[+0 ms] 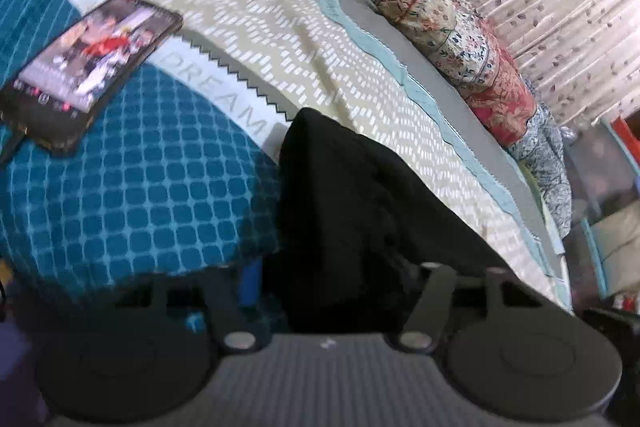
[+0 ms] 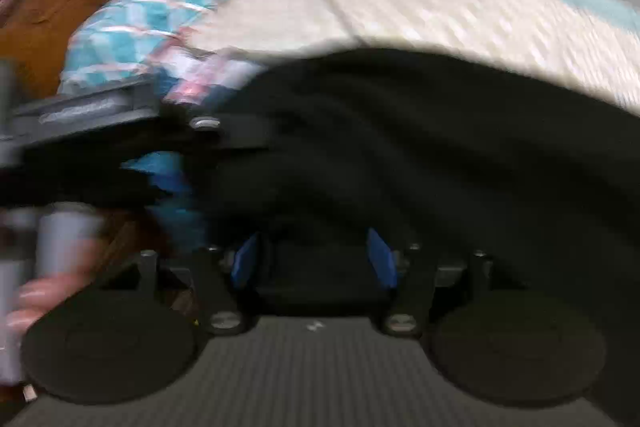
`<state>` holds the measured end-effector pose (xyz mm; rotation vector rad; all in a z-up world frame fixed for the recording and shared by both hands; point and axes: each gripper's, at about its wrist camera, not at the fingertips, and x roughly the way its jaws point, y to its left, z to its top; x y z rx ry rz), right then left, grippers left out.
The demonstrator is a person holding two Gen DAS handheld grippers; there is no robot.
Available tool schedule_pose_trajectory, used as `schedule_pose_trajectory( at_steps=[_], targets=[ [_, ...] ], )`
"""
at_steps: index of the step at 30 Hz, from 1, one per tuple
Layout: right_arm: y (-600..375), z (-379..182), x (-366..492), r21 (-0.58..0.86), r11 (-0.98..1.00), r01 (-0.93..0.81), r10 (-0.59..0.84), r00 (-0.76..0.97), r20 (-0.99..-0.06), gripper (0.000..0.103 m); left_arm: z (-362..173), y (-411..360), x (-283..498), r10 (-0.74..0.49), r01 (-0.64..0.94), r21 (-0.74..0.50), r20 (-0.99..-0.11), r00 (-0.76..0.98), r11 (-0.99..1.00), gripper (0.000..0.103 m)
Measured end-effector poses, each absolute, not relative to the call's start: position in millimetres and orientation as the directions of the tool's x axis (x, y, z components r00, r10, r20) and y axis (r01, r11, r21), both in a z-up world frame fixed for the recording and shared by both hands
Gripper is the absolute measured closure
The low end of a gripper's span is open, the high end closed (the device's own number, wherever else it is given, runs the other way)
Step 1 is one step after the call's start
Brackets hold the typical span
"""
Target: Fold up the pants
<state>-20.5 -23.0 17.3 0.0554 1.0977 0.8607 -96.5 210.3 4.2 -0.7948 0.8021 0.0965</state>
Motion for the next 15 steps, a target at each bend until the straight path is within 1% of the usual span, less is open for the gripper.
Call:
schedule_pose_trajectory(
  at_steps=[2, 5, 8, 11, 13, 15],
  targets=[
    [-27.7, 13.8, -9.2, 0.507, 0.69, -0.516, 0.659, 0.159, -0.735, 0.044, 9.1, 207.8, -97.3, -0.2, -0.353, -0.595, -0.668, 0.716, 0.723, 0.064],
    [-21.2, 19.3, -10.2, 0.485, 0.696, -0.53, 0.646, 0.165, -0.745, 0.044, 26.5, 192.3, -96.6, -0.162, -0.332, -0.554, -0.662, 0.732, 0.763, 0.072],
    [-32.4, 24.7, -15.6, 0.525, 0.676, -0.516, 0.683, 0.174, -0.709, 0.043, 57.1, 164.5, -94.7, -0.145, -0.237, -0.496, -0.614, 0.776, 0.835, 0.075],
    [-65.7, 30.5, -11.4, 0.626, 0.627, -0.463, 0.756, 0.167, -0.633, 0.042, 80.0, 130.5, -86.7, -0.192, -0.115, -0.46, -0.567, 0.801, 0.881, 0.075],
    [-94.6, 36.2, -10.9, 0.658, 0.625, -0.42, 0.772, 0.203, -0.603, 0.032, 90.3, 99.0, -75.5, -0.24, -0.017, -0.422, -0.547, 0.802, 0.906, 0.075],
    [-130.8, 42.6, -14.5, 0.666, 0.645, -0.374, 0.763, 0.273, -0.585, 0.03, 94.0, 65.9, -64.1, -0.29, 0.072, -0.387, -0.541, 0.79, 0.919, 0.076]
  ],
)
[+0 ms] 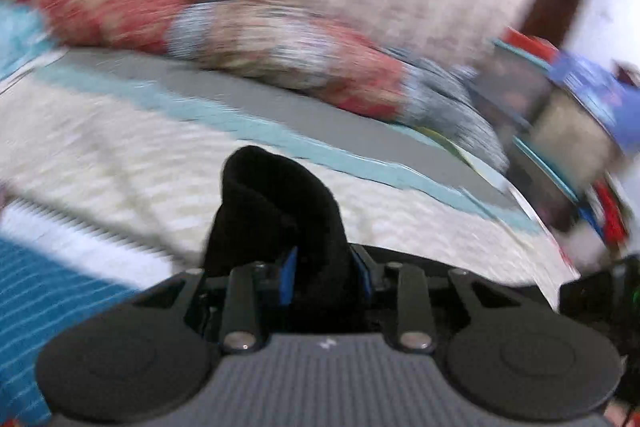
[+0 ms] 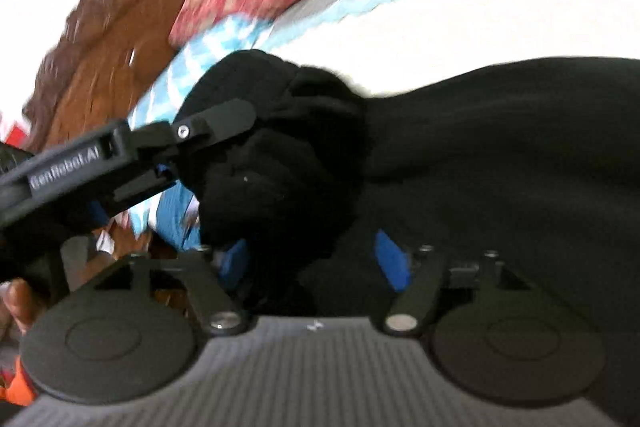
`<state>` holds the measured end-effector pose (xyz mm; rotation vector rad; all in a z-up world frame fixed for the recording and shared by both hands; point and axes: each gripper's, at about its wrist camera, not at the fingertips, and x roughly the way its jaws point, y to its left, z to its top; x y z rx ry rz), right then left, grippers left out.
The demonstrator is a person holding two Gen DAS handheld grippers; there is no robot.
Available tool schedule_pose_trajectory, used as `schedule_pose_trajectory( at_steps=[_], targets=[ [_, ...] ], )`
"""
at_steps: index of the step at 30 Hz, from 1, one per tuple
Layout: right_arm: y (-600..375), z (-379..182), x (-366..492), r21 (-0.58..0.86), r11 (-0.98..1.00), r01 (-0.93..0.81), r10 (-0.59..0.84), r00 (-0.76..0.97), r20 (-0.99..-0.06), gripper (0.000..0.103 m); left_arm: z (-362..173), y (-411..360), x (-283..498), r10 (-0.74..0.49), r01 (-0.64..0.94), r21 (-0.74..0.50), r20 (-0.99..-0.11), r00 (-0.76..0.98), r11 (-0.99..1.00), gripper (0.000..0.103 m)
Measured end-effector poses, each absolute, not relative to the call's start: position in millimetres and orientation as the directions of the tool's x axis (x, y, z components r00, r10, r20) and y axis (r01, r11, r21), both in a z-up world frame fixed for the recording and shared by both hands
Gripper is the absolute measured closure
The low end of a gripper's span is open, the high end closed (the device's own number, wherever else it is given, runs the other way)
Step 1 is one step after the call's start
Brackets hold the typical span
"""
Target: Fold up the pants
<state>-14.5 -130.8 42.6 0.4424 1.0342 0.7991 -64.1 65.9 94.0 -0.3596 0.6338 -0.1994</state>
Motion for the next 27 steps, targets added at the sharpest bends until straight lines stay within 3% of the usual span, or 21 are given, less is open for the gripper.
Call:
schedule_pose_trajectory(
  at_steps=[4, 7, 9, 11, 14, 16, 21, 22, 23, 25, 27],
  targets=[
    [-192.8, 47.4, -34.1, 0.649, 0.704, -0.289, 0.705, 0.397, -0.587, 0.03, 84.5, 0.4, -43.7, -0.408, 0.224, -0.368, -0.563, 0.719, 0.903, 0.074],
    [-234.2, 35.3, -49.6, 0.647, 0.744, -0.165, 0.639, 0.457, -0.618, 0.03, 62.1, -41.3, -35.7, -0.413, 0.297, -0.287, -0.652, 0.636, 0.911, 0.061],
    [-255.8, 23.3, -56.1, 0.691, 0.72, -0.067, 0.63, 0.483, -0.609, 0.03, 57.5, -47.6, -41.9, -0.439, 0.328, -0.298, -0.689, 0.577, 0.897, 0.059],
    [-267.0, 21.1, -57.6, 0.732, 0.68, -0.023, 0.638, 0.511, -0.576, 0.03, 65.9, -39.7, -58.8, -0.467, 0.368, -0.295, -0.656, 0.593, 0.882, 0.045],
    [-263.1, 30.6, -56.5, 0.768, 0.637, -0.06, 0.663, 0.552, -0.506, 0.022, 86.7, -0.2, -79.2, -0.487, 0.337, -0.352, -0.584, 0.65, 0.873, 0.033],
    [-251.7, 33.9, -50.2, 0.771, 0.631, -0.092, 0.676, 0.553, -0.487, 0.017, 93.6, 28.1, -82.6, -0.458, 0.254, -0.407, -0.558, 0.691, 0.878, 0.033],
    [-228.6, 25.8, -27.8, 0.73, 0.674, -0.113, 0.667, 0.517, -0.537, 0.018, 88.3, 74.2, -77.6, -0.348, 0.048, -0.455, -0.605, 0.716, 0.889, 0.045],
    [-221.7, 21.2, -23.0, 0.705, 0.699, -0.119, 0.656, 0.499, -0.567, 0.049, 85.4, 76.8, -77.0, -0.358, 0.035, -0.476, -0.608, 0.708, 0.879, 0.046],
    [-214.7, 18.3, -20.8, 0.673, 0.729, -0.123, 0.637, 0.483, -0.601, 0.074, 84.0, 76.2, -75.5, -0.365, 0.025, -0.49, -0.613, 0.701, 0.871, 0.047],
    [-216.4, 22.2, -27.3, 0.601, 0.791, -0.116, 0.568, 0.504, -0.651, 0.074, 81.4, 67.1, -73.5, -0.372, 0.036, -0.485, -0.62, 0.691, 0.874, 0.047],
    [-227.4, 35.6, -48.2, 0.552, 0.821, -0.149, 0.527, 0.569, -0.631, 0.074, 79.2, 53.2, -69.8, -0.379, 0.068, -0.46, -0.629, 0.678, 0.885, 0.047]
  ],
)
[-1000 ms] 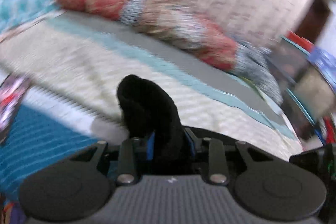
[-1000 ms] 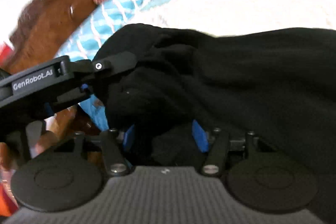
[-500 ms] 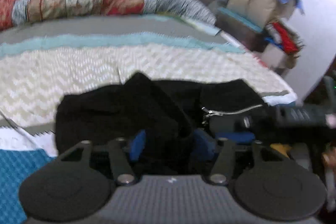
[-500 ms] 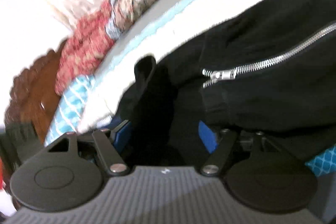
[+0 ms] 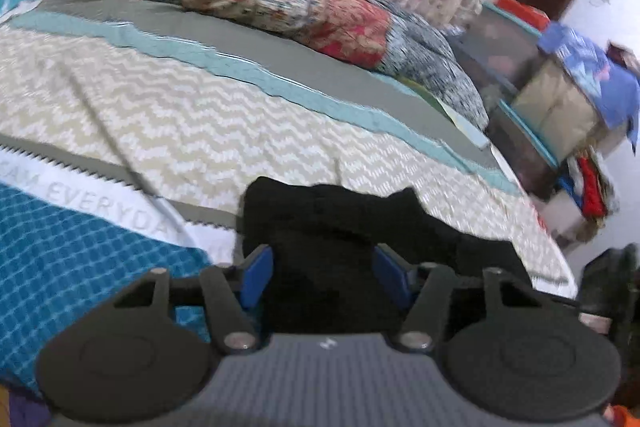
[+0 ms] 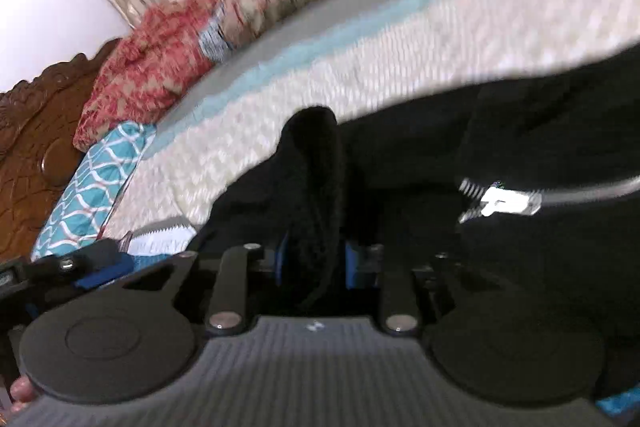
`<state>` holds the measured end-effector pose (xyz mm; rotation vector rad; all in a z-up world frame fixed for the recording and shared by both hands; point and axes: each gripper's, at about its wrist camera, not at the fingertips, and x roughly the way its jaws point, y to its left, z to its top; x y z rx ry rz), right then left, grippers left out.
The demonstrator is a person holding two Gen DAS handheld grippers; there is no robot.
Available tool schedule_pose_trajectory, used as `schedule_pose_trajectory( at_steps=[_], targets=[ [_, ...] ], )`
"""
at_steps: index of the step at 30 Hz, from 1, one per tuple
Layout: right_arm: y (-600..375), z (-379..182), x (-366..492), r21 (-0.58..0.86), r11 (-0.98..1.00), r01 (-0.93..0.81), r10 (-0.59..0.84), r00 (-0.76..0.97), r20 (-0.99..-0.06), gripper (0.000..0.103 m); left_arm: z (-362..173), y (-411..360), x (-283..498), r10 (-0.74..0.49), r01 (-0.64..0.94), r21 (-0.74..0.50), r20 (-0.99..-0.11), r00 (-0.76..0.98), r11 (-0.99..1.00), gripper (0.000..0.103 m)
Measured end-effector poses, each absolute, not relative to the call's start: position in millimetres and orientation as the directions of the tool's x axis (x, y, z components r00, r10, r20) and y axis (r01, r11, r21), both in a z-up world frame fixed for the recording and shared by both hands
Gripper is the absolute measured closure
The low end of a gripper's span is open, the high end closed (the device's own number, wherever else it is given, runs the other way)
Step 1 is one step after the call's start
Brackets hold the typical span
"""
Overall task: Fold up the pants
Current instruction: 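Grasp a pant leg with the left gripper and lift it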
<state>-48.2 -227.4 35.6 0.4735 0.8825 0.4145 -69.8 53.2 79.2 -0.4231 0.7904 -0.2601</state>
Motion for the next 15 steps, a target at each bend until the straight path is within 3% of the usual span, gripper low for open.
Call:
schedule_pose_trajectory(
  at_steps=[2, 3, 5, 8, 10, 12, 15],
  targets=[
    [-232.2, 36.4, -58.2, 0.475, 0.869, -0.137, 0.455, 0.597, -0.661, 0.071, 69.7, 35.7, -53.7, -0.388, 0.098, -0.433, -0.659, 0.645, 0.896, 0.047],
    [-234.4, 30.1, -59.2, 0.46, 0.88, -0.118, 0.435, 0.589, -0.681, 0.065, 62.8, 25.7, -50.6, -0.385, 0.113, -0.408, -0.681, 0.623, 0.906, 0.047],
    [-244.5, 17.5, -58.1, 0.488, 0.87, -0.07, 0.438, 0.564, -0.7, 0.06, 45.9, 4.7, -40.4, -0.333, 0.129, -0.319, -0.751, 0.57, 0.939, 0.049],
    [-278.6, 34.6, -62.9, 0.586, 0.808, -0.063, 0.486, 0.634, -0.601, 0.056, 23.7, -8.6, -29.7, -0.249, 0.117, -0.22, -0.831, 0.497, 0.968, 0.047],
    [-303.8, 56.5, -76.8, 0.525, 0.849, -0.065, 0.39, 0.748, -0.537, 0.036, 33.4, -3.6, -32.9, -0.271, 0.109, -0.25, -0.822, 0.501, 0.962, 0.049],
    [-338.4, 67.6, -90.6, 0.461, 0.887, 0.006, 0.246, 0.84, -0.483, 0.023, 52.2, 3.9, -35.5, -0.304, 0.091, -0.303, -0.795, 0.524, 0.949, 0.049],
    [-388.9, 57.5, -100.4, 0.418, 0.893, 0.167, 0.058, 0.878, -0.476, 0.017, 85.5, 2.7, -33.5, -0.324, 0.092, -0.336, -0.745, 0.583, 0.937, 0.044]
  ],
)
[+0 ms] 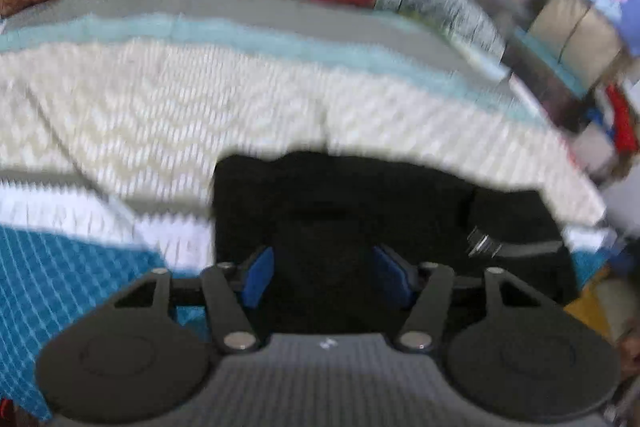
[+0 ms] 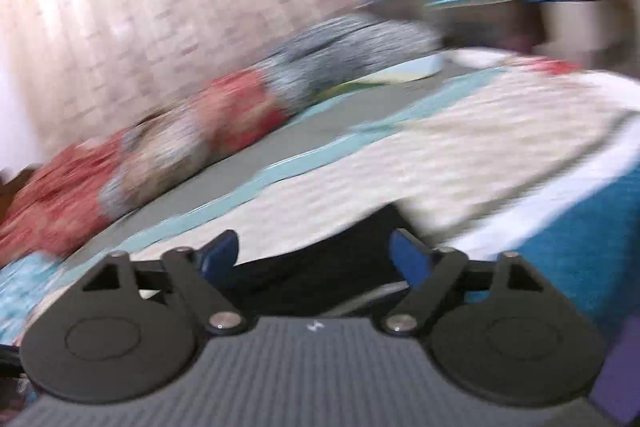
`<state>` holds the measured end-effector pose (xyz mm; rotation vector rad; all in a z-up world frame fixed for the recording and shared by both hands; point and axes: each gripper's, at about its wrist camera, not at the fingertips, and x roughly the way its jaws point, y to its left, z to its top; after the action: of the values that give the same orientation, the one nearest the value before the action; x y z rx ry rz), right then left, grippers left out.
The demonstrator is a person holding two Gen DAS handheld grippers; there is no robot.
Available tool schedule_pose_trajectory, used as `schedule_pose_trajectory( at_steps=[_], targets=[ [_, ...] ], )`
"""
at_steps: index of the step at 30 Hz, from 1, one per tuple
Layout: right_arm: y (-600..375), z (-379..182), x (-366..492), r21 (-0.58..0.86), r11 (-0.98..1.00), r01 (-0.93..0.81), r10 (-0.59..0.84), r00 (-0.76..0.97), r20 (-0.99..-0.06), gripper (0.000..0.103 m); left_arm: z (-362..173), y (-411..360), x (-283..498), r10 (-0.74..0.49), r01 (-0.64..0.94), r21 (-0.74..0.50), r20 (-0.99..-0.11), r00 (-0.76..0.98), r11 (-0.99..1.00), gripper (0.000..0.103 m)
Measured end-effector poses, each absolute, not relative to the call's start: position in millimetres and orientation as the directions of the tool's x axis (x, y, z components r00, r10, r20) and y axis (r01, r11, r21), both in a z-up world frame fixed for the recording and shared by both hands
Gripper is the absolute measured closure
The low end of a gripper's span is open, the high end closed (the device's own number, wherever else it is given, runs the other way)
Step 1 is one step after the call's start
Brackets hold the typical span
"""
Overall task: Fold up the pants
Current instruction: 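Grasp a pant leg with the left gripper and lift it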
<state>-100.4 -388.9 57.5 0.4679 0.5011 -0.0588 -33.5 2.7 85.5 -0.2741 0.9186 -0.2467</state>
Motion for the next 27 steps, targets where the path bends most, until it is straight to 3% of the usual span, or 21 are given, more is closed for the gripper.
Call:
schedule_pose_trajectory(
  at_steps=[2, 5, 6, 7, 9, 12, 14, 18, 19, 20, 22, 27],
  targets=[
    [-417.1, 37.6, -98.6, 0.423, 0.869, 0.256, 0.01, 0.847, -0.531, 0.017, 103.7, -9.7, -26.7, -0.35, 0.129, -0.345, -0.723, 0.596, 0.93, 0.038],
    [-439.7, 1.7, -89.2, 0.484, 0.819, 0.309, 0.065, 0.788, -0.613, 0.017, 120.9, -43.8, -16.8, -0.405, 0.219, -0.342, -0.716, 0.568, 0.914, 0.028],
    [-436.0, -7.9, -82.4, 0.508, 0.8, 0.319, 0.096, 0.768, -0.633, 0.025, 123.7, -57.6, -12.5, -0.422, 0.252, -0.338, -0.72, 0.551, 0.907, 0.028],
    [-438.0, -16.2, -79.9, 0.529, 0.783, 0.328, 0.126, 0.748, -0.651, 0.061, 126.4, -72.8, -8.4, -0.436, 0.28, -0.335, -0.727, 0.53, 0.9, 0.028],
    [-419.8, -11.1, -78.4, 0.501, 0.801, 0.329, 0.116, 0.735, -0.668, 0.082, 131.2, -100.1, -2.7, -0.465, 0.32, -0.343, -0.736, 0.493, 0.883, 0.027],
    [-378.7, 31.0, -88.2, 0.44, 0.881, 0.174, 0.138, 0.794, -0.592, 0.085, 139.3, -135.9, 8.6, -0.529, 0.376, -0.387, -0.728, 0.436, 0.842, 0.018],
    [-346.5, 54.1, -93.6, 0.368, 0.928, 0.051, 0.174, 0.816, -0.551, 0.085, 143.1, -157.6, 15.2, -0.567, 0.413, -0.411, -0.722, 0.397, 0.813, 0.003],
    [-301.9, 73.0, -93.3, 0.197, 0.975, -0.105, 0.194, 0.836, -0.513, 0.085, 143.2, -184.4, 22.3, -0.582, 0.456, -0.408, -0.733, 0.352, 0.791, 0.002],
    [-293.9, 73.4, -91.3, 0.164, 0.977, -0.138, 0.204, 0.837, -0.508, 0.085, 142.5, -186.3, 23.7, -0.583, 0.46, -0.407, -0.732, 0.352, 0.789, 0.01],
    [-285.3, 74.2, -89.7, 0.136, 0.976, -0.17, 0.216, 0.836, -0.505, 0.085, 142.4, -186.2, 23.8, -0.582, 0.466, -0.401, -0.73, 0.359, 0.789, 0.042],
    [-270.6, 78.5, -85.0, 0.112, 0.968, -0.226, 0.251, 0.831, -0.497, 0.085, 142.0, -178.7, 25.9, -0.549, 0.461, -0.365, -0.749, 0.37, 0.809, 0.088],
    [-246.6, 97.6, -81.1, 0.137, 0.931, -0.34, 0.364, 0.817, -0.447, 0.085, 161.7, -103.2, 14.0, -0.562, 0.383, -0.416, -0.673, 0.481, 0.825, 0.089]
  ],
)
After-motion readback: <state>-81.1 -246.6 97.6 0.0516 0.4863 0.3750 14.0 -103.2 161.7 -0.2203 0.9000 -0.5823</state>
